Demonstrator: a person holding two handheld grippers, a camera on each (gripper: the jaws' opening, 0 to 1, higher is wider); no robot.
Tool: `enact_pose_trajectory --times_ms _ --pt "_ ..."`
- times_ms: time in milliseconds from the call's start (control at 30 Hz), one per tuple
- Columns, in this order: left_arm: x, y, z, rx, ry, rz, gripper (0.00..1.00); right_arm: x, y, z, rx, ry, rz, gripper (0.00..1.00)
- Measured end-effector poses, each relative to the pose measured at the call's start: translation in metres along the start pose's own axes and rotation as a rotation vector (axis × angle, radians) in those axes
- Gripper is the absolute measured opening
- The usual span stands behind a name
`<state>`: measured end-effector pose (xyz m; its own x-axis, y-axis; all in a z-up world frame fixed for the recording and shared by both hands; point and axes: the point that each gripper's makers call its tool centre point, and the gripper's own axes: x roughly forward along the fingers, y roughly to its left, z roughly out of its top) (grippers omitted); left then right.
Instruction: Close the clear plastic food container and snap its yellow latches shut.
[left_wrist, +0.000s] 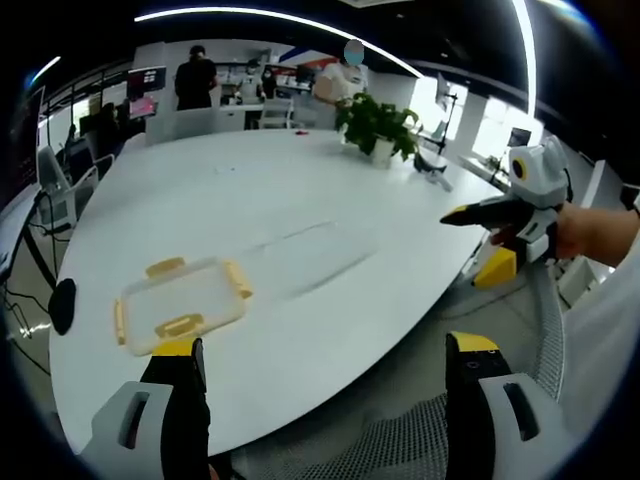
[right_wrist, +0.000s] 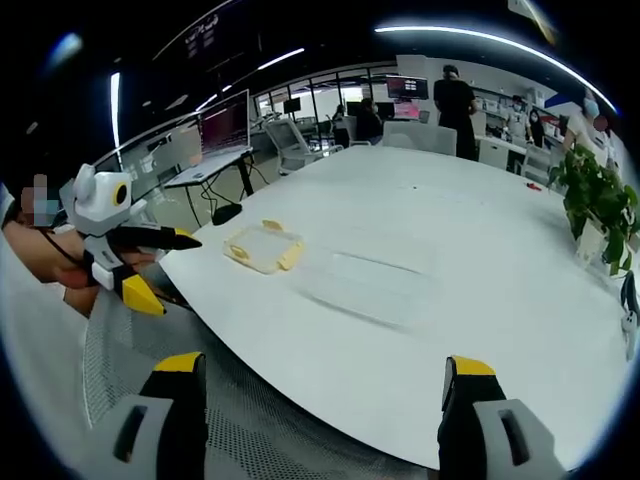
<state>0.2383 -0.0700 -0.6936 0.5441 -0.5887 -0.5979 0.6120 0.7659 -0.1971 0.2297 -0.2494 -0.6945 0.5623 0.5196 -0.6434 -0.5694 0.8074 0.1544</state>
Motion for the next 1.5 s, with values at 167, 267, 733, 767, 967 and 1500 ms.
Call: enact_pose_trajectory --times_ms 167,267,733,767,967,1500 --pt "-0.0004 0.0 0.0004 -0.002 -0.002 0.002 0.99 0.0001 -0.0004 0.0001 -0.004 -0.001 -0.003 0.99" --pt "-0.0007 -0.0001 0.0003 -0.001 -0.001 0.002 0.99 -0.0002 -0.0002 0.0001 -0.002 -0.001 -0.002 0.99" --pt "-0.0021 0.0003 0.0014 -0.015 -0.012 -0.004 0.97 -0.0003 -0.0011 -0.0002 0.004 0.0 -0.005 0.99" --pt "-0.0018 0.0 0.0013 -0.012 -0.011 -0.003 0.98 -0.0004 -0.001 0.0 0.004 0.0 -0.005 0.99" --pt "-0.0013 -0.002 0.0012 -0.006 -0.009 -0.008 0.98 -0.0006 -0.0005 -0.0003 0.005 0.0 -0.004 0.99" --pt "-0.0014 -0.0023 0.0018 -0.001 -0.007 -0.013 0.99 -0.0005 0.0012 -0.0013 0.001 0.01 0.004 0.99"
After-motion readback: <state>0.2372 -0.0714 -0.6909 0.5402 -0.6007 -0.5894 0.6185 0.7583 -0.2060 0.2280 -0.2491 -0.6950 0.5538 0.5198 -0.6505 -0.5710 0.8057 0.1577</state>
